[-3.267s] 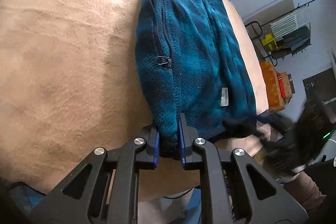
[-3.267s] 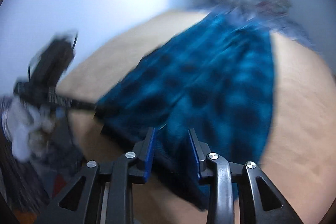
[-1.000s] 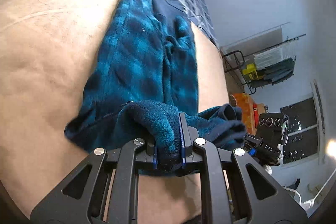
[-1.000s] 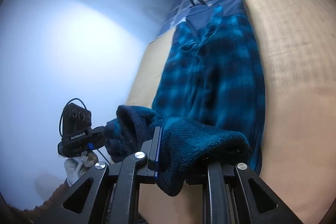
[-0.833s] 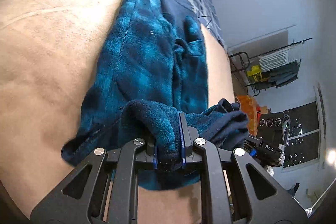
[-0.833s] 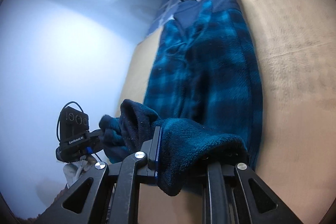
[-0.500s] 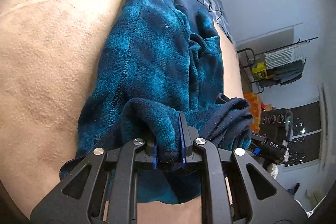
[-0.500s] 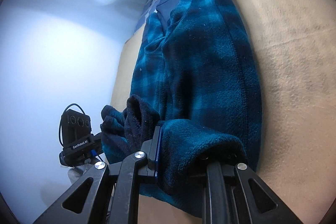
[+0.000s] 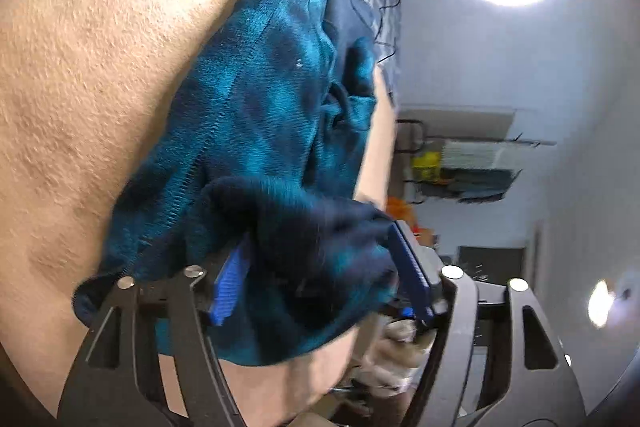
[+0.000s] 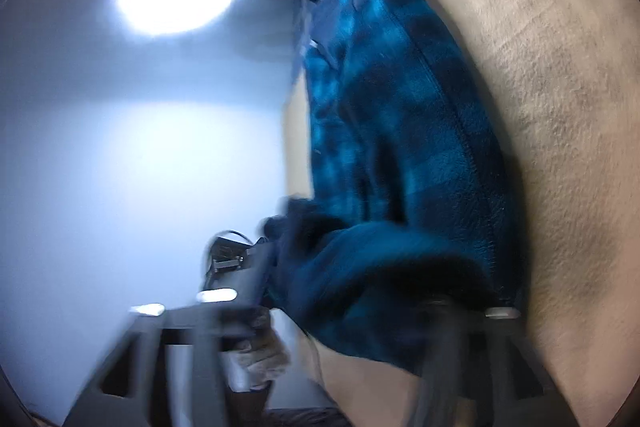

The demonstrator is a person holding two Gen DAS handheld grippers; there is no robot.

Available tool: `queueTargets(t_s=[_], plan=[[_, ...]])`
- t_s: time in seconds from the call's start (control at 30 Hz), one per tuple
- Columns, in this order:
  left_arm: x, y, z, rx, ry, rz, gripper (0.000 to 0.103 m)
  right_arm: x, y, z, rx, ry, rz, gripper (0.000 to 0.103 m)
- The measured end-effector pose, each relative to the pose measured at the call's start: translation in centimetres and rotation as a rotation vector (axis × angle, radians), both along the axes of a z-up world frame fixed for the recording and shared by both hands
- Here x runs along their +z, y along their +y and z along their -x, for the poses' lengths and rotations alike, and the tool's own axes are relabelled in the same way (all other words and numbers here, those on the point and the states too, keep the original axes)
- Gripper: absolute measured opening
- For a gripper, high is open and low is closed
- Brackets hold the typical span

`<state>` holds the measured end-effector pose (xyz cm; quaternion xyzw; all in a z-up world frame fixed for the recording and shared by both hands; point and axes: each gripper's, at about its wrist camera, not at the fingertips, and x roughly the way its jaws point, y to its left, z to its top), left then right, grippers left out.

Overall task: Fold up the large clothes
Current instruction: 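Lift the bundle end with both tools and fold it toward the collar, then open both tools and release the folded end onto the shirt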

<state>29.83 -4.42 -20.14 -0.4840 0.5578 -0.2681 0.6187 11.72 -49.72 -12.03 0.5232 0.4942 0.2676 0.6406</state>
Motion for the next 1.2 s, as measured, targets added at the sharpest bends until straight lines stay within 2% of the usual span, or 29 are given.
queueTargets(t_s=[0.03, 0.1, 0.13, 0.17, 0.2, 0.23, 0.27, 0.3, 0.33, 0.4, 0.47, 0.57, 0.6, 0.63, 0.77, 0.8, 0.87, 0.93, 1.03, 1.07, 1.1, 1.13, 1.17, 1.2], plan=[[0.2, 0.2, -0.1, 0.005, -0.001, 0.000, 0.070, 0.4, -0.5, 0.3, -0.027, -0.019, -0.010, 0.092], [1.2, 0.8, -0.2, 0.017, -0.036, -0.005, 0.070, 1.0, -1.2, 0.6, -0.054, -0.033, -0.032, 0.084], [1.8, 1.1, -0.2, 0.019, -0.065, -0.016, 0.070, 1.7, -1.5, 0.9, -0.062, -0.047, -0.007, 0.083], [2.7, 1.2, -0.1, 0.015, -0.105, -0.047, 0.070, 2.9, -1.3, 1.1, -0.039, -0.089, 0.064, 0.075], [3.5, 1.2, 0.0, 0.003, -0.149, -0.092, 0.070, 4.0, -0.9, 1.3, -0.005, -0.132, 0.135, 0.063], [4.2, 1.0, 0.3, -0.017, -0.189, -0.127, 0.070, 5.3, -0.3, 1.7, 0.038, -0.177, 0.229, 0.060], [5.0, 0.5, 0.8, -0.050, -0.236, -0.173, 0.070, 6.1, 0.5, 1.9, 0.063, -0.211, 0.281, 0.055], [5.8, -0.1, 1.3, -0.084, -0.292, -0.250, 0.068, 7.0, 1.6, 2.4, 0.100, -0.263, 0.336, 0.044], [6.4, -0.7, 1.9, -0.113, -0.350, -0.329, 0.066, 7.6, 2.9, 2.7, 0.142, -0.304, 0.393, 0.039], [7.2, -2.2, 2.9, -0.185, -0.469, -0.467, 0.066, 8.3, 5.9, 3.1, 0.215, -0.369, 0.500, 0.035], [7.1, -3.1, 3.0, -0.232, -0.522, -0.546, 0.066, 8.1, 7.3, 3.8, 0.270, -0.409, 0.551, 0.034], [5.8, -4.2, 2.1, -0.302, -0.533, -0.639, 0.066, 6.9, 9.3, 3.8, 0.330, -0.420, 0.570, 0.032], [5.2, -4.7, 1.4, -0.305, -0.528, -0.727, 0.066, 6.5, 9.9, 3.6, 0.343, -0.419, 0.584, 0.031], [4.6, -4.7, 1.2, -0.305, -0.537, -0.766, 0.066, 6.1, 10.4, 3.3, 0.355, -0.420, 0.608, 0.030], [3.3, -6.0, -1.0, -0.270, -0.548, -0.837, 0.066, 4.6, 11.7, 1.3, 0.368, -0.433, 0.714, 0.029], [2.4, -6.3, -1.9, -0.263, -0.522, -0.856, 0.066, 3.9, 12.1, 0.4, 0.373, -0.430, 0.799, 0.028], [0.8, -6.1, -3.0, -0.269, -0.472, -0.848, 0.066, 2.1, 12.3, -1.2, 0.391, -0.377, 0.898, 0.025], [0.3, -5.6, -3.3, -0.252, -0.458, -0.804, 0.066, 0.4, 11.6, -2.3, 0.393, -0.317, 0.876, 0.025], [1.6, -4.6, -2.0, -0.240, -0.509, -0.741, 0.064, 1.9, 9.8, -1.7, 0.348, -0.321, 0.810, 0.028], [1.9, -4.5, -1.5, -0.253, -0.528, -0.737, 0.062, 2.5, 9.2, -1.2, 0.332, -0.337, 0.800, 0.034], [2.2, -4.5, -0.8, -0.280, -0.548, -0.739, 0.053, 3.2, 8.2, -0.3, 0.309, -0.350, 0.798, 0.043], [2.2, -4.5, -0.4, -0.297, -0.550, -0.749, 0.043, 3.8, 7.1, 0.7, 0.279, -0.350, 0.815, 0.047], [2.2, -4.6, 0.0, -0.312, -0.546, -0.753, 0.038, 4.0, 6.1, 1.4, 0.255, -0.344, 0.832, 0.053], [2.1, -4.6, 0.3, -0.319, -0.539, -0.745, 0.033, 4.1, 5.0, 2.1, 0.232, -0.328, 0.851, 0.053]])
